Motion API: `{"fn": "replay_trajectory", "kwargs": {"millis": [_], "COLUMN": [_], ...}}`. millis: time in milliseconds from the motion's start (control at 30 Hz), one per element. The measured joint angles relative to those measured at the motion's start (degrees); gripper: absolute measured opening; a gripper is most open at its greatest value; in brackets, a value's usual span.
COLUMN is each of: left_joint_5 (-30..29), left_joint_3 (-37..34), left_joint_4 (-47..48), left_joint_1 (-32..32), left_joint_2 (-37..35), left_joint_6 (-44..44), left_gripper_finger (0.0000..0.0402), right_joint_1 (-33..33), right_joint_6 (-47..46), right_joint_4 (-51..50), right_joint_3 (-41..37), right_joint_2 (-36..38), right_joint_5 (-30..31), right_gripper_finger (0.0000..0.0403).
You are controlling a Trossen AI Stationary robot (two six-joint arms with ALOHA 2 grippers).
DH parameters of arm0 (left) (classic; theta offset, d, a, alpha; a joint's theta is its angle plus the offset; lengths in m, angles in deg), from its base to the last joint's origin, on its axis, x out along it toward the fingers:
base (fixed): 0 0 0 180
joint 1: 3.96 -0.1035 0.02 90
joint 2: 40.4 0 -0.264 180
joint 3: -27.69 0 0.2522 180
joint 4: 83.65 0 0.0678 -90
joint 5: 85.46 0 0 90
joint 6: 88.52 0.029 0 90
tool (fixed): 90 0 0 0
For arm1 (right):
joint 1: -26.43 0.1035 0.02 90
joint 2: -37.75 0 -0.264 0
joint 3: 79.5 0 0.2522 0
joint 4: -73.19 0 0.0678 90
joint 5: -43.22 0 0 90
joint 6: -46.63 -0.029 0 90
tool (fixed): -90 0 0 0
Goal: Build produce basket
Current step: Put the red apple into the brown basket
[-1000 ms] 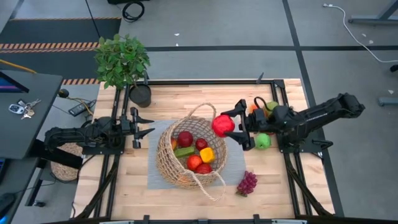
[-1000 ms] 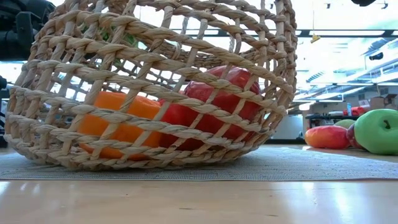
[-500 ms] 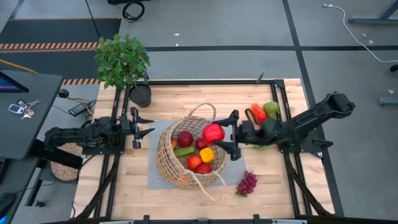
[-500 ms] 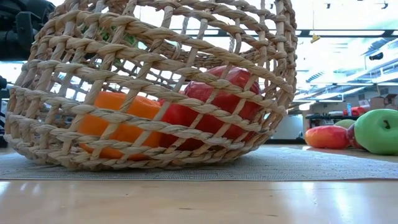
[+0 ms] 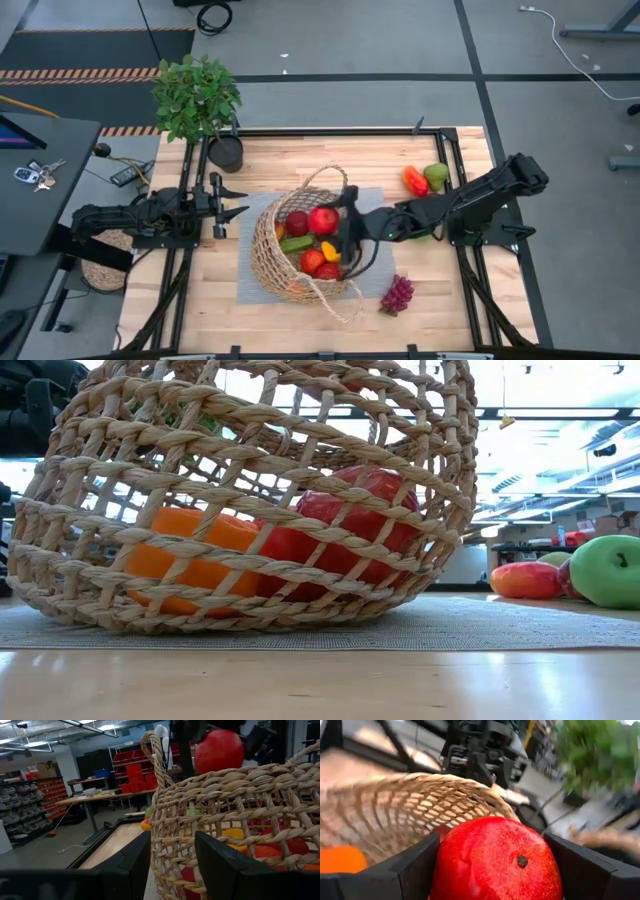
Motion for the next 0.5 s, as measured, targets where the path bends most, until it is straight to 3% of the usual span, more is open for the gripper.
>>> {"fn": "replay_trajectory", "kwargs": {"millis": [267,500], "left_joint_5": [0.0,0.0], "left_joint_3": [0.0,0.0], "left_joint_4": [0.0,0.1], "left_joint_1": [0.0,0.0], "left_joint_2": [0.0,0.0], "left_joint_6": [0.0,0.0], "left_gripper_finger": [0.0160,0.0160], "right_joint_1": [1.2,0.9], "right_joint_6": [25.5,30.8], "right_joint_4": [0.9,2.9], "right_joint_3": [2.3,2.3], "right_joint_2": [-4.1,-6.8], "right_joint_5": [0.0,2.2], "right_gripper_finger": [0.0343,0.0343]}}
